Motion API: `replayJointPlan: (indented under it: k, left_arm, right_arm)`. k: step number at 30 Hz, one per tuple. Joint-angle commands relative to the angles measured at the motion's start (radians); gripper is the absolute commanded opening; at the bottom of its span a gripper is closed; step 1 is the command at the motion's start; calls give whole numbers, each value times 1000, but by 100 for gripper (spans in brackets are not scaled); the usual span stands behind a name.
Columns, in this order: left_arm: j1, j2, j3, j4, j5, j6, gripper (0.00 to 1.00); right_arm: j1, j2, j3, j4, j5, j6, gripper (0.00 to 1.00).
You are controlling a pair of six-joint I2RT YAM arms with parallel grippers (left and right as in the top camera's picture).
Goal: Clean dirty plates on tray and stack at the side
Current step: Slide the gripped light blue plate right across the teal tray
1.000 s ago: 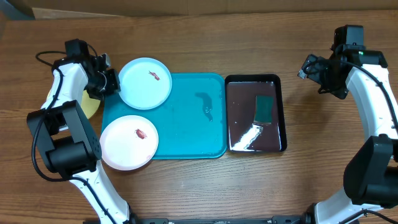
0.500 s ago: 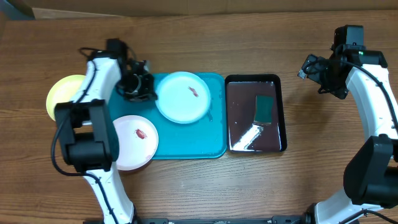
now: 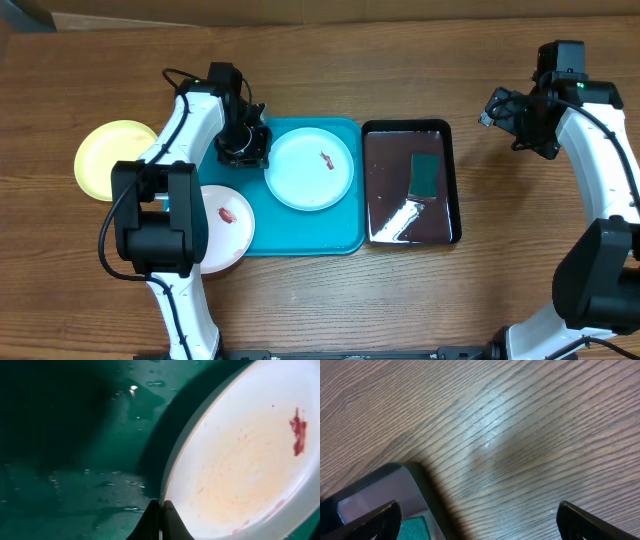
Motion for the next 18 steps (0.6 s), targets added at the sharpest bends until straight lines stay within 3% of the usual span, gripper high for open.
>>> replayJointPlan:
  k: [1, 2, 3, 4, 7, 13, 18]
  left_arm:
    - [-1, -20, 26, 3, -90, -4, 13]
    - [-1, -21, 26, 3, -85, -13, 34]
    - [-2, -20, 26, 3, -76, -25, 44]
    - [-3, -20, 26, 0, -66, -37, 47]
    - [-3, -21, 26, -22, -43, -50, 43]
    - [-3, -20, 26, -115, -45, -75, 26]
    - [-3, -20, 24, -125, -45, -75, 24]
  right_arm:
    - [-1, -5, 5, 2, -5, 5, 100]
    - [-1, -5, 5, 2, -5, 5, 100]
    - [-1, -5, 5, 2, -5, 5, 100]
    - [-1, -5, 5, 2, -5, 5, 100]
    - [-1, -5, 5, 2, -5, 5, 100]
    - [-1, -5, 5, 2, -5, 5, 100]
    - [-1, -5, 5, 2, -5, 5, 100]
